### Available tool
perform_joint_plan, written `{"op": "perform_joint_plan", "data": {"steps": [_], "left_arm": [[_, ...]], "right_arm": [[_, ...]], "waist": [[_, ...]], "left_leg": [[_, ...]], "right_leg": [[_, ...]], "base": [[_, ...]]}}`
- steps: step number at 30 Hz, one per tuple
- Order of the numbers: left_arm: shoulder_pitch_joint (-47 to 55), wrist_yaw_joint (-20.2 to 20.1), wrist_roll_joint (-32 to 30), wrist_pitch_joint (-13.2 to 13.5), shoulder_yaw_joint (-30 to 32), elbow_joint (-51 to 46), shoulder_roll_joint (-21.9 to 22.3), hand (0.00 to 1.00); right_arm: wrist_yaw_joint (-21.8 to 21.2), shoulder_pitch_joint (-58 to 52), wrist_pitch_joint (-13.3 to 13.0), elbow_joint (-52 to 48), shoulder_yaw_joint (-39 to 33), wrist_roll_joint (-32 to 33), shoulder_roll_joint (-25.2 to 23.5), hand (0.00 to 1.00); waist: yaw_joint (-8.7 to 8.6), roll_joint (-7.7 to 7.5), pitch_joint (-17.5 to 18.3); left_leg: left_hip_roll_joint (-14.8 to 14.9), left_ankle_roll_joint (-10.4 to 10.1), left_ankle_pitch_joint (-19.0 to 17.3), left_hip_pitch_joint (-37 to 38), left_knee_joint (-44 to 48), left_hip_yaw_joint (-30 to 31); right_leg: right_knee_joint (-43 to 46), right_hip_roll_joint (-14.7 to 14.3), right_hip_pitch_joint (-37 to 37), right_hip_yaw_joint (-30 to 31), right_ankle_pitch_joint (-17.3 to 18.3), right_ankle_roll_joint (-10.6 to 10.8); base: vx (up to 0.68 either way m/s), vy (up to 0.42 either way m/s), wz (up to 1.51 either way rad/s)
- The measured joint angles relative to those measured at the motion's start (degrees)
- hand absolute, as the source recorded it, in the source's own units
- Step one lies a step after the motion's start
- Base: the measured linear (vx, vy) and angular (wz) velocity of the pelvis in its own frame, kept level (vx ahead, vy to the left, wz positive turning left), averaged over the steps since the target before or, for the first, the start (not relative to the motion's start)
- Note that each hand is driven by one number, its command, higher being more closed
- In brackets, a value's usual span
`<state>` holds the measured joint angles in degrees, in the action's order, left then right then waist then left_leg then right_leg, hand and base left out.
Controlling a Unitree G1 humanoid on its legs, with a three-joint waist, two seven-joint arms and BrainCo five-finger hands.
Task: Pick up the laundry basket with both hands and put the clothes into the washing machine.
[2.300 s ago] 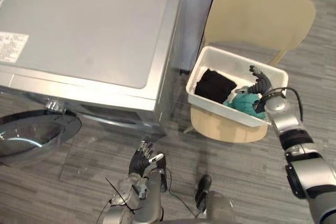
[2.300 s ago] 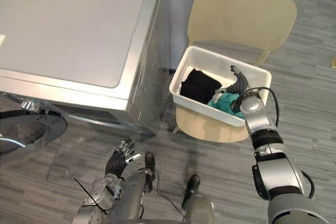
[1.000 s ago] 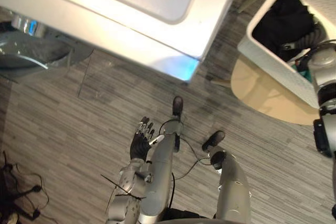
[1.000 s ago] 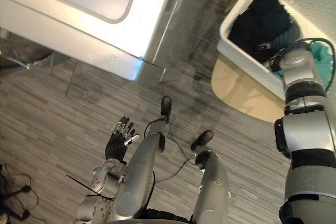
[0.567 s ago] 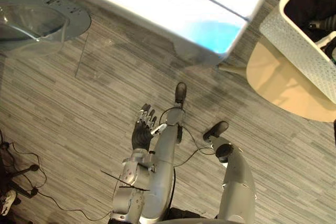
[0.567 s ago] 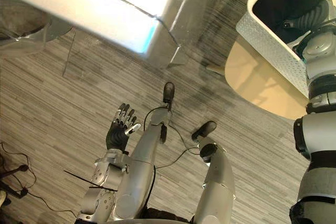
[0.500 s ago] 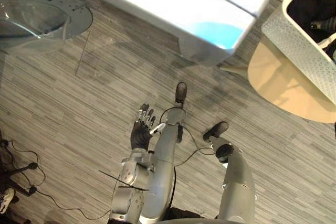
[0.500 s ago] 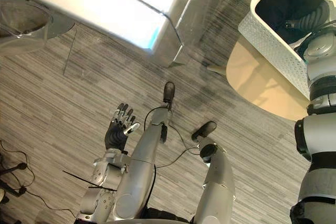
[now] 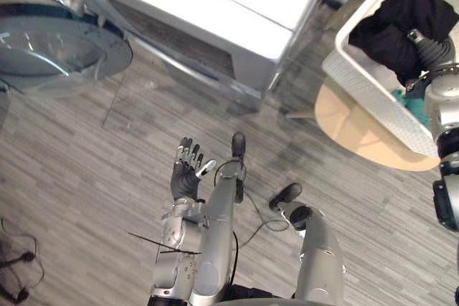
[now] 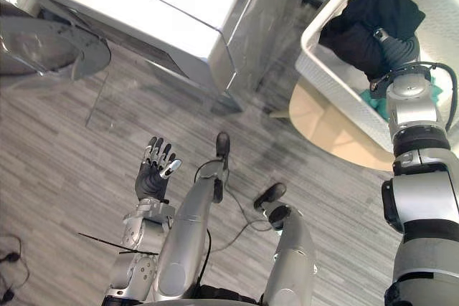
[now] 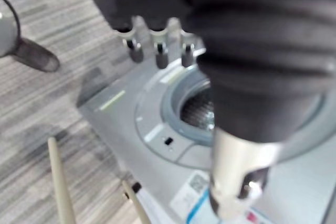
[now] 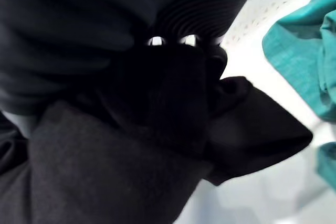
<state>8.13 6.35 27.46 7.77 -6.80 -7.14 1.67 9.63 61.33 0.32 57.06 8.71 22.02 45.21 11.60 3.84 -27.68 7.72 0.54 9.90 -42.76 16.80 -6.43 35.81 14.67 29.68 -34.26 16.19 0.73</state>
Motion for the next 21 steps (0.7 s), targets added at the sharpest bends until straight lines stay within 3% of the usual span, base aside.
{"op": "perform_joint_plan", "data": {"steps": [3, 5, 8, 13, 16, 20, 21], "left_arm": [[-0.7, -0.2, 0.3, 0.0, -0.1, 1.2, -2.3, 0.0], [-0.5, -0.2, 1.1, -0.1, -0.5, 3.3, -4.1, 0.0], [-0.5, -0.7, 1.1, -0.1, -0.7, 5.2, -4.4, 0.0], [1.4, -1.3, 0.6, -1.0, -2.0, 8.3, -6.5, 0.0], [2.7, -1.4, -0.1, -1.2, -2.0, 12.0, -6.7, 0.0], [4.2, -1.4, -0.8, -2.3, -0.5, 14.6, -6.5, 0.0], [4.7, -1.4, -1.1, -2.5, 0.4, 14.8, -5.7, 0.0]], "right_arm": [[2.0, -2.6, -0.9, -3.0, -9.0, 7.2, -2.1, 1.0], [2.9, -6.8, -1.5, -8.4, -15.2, 10.3, -3.8, 1.0], [3.3, -12.5, -2.5, -17.7, -22.0, 11.6, -4.8, 1.0], [5.4, -22.0, -6.8, -29.7, -29.2, 12.2, -10.1, 1.0], [5.2, -28.3, -7.0, -33.8, -28.8, 10.9, -15.1, 1.0], [5.0, -36.1, -7.2, -37.5, -28.6, 9.2, -23.1, 1.0], [4.9, -38.4, -7.1, -39.3, -28.6, 8.1, -26.4, 1.0]], "waist": [[-0.79, -1.65, 0.8], [-1.4, -3.66, 1.9], [-1.46, -4.85, 3.5], [-2.71, -8.12, 10.6], [-4.26, -8.39, 14.8], [-5.65, -8.22, 17.8], [-6.89, -8.04, 18.2]], "left_leg": [[-0.1, 0.1, -0.6, 4.9, -1.3, -1.6], [-0.7, 0.1, -0.6, 9.9, -2.9, -2.3], [-0.8, -0.1, -1.6, 13.3, -3.0, -2.5], [-1.3, -0.6, -1.3, 20.7, -8.3, -6.0], [-1.5, -0.6, -1.3, 24.8, -10.9, -7.2], [-1.2, -0.4, -1.2, 28.6, -12.2, -8.6], [-1.1, -0.4, -1.2, 29.8, -12.1, -8.6]], "right_leg": [[-0.1, 0.7, -4.1, -0.2, 0.8, 0.3], [-0.2, 1.5, -8.2, -0.2, 1.5, 1.1], [-1.4, 1.4, -12.0, -0.6, 1.5, 1.2], [-6.2, 1.0, -17.8, 0.0, 0.6, 2.8], [-11.0, -0.5, -20.8, 1.8, -1.1, 3.4], [-16.4, -2.3, -24.3, 4.5, -3.7, 3.7], [-18.3, -2.9, -26.1, 4.7, -4.6, 3.7]], "base": [[-0.03, -0.073, 0.06], [0.0, -0.077, 0.14], [0.02, -0.054, 0.09], [0.09, -0.035, -0.01], [0.11, -0.013, -0.28], [0.13, -0.01, -0.44], [0.12, -0.037, -0.2]]}}
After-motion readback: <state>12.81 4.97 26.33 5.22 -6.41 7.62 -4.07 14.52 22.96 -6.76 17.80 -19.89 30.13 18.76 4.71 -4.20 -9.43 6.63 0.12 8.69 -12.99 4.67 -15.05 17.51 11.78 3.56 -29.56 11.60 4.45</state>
